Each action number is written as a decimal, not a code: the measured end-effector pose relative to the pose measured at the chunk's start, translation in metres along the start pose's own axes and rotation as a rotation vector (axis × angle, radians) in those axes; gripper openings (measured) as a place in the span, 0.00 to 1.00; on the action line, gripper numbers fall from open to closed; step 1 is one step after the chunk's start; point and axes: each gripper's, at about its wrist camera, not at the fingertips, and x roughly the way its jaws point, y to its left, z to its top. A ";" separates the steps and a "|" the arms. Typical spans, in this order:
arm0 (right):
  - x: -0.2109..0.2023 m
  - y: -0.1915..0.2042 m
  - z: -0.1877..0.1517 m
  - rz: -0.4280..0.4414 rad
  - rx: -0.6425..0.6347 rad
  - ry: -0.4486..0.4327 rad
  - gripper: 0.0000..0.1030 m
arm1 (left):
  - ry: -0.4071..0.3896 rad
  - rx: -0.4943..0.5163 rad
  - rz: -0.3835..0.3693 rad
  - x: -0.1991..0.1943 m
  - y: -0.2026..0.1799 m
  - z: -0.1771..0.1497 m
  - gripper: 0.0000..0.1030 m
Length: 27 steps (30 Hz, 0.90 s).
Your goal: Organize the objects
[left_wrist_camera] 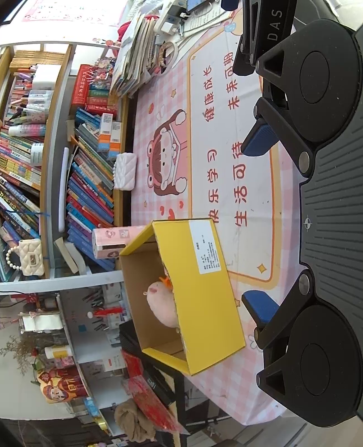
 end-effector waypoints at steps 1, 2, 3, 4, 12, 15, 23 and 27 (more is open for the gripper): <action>0.000 -0.001 0.000 0.000 0.002 0.000 0.97 | -0.001 0.000 0.003 0.000 0.000 0.000 1.00; 0.000 -0.001 0.000 0.001 0.002 0.001 0.97 | -0.001 -0.002 0.005 -0.001 -0.001 0.000 1.00; 0.000 -0.001 0.000 0.001 0.001 0.001 0.97 | -0.001 -0.004 0.007 -0.001 -0.001 0.000 1.00; 0.000 -0.001 0.000 0.002 0.002 0.002 0.97 | 0.002 -0.007 0.008 0.000 -0.001 0.000 1.00; 0.000 -0.001 -0.001 0.014 -0.002 0.006 0.97 | 0.013 -0.021 0.026 0.000 0.000 0.001 1.00; 0.000 0.000 -0.001 0.016 -0.003 0.006 0.97 | 0.017 -0.024 0.030 0.000 0.000 0.001 1.00; -0.001 0.000 -0.001 0.016 -0.003 0.008 0.97 | 0.032 -0.034 0.035 0.001 0.001 0.000 1.00; 0.000 0.002 -0.002 0.018 -0.004 0.008 0.97 | 0.024 -0.046 0.038 0.001 0.004 -0.001 1.00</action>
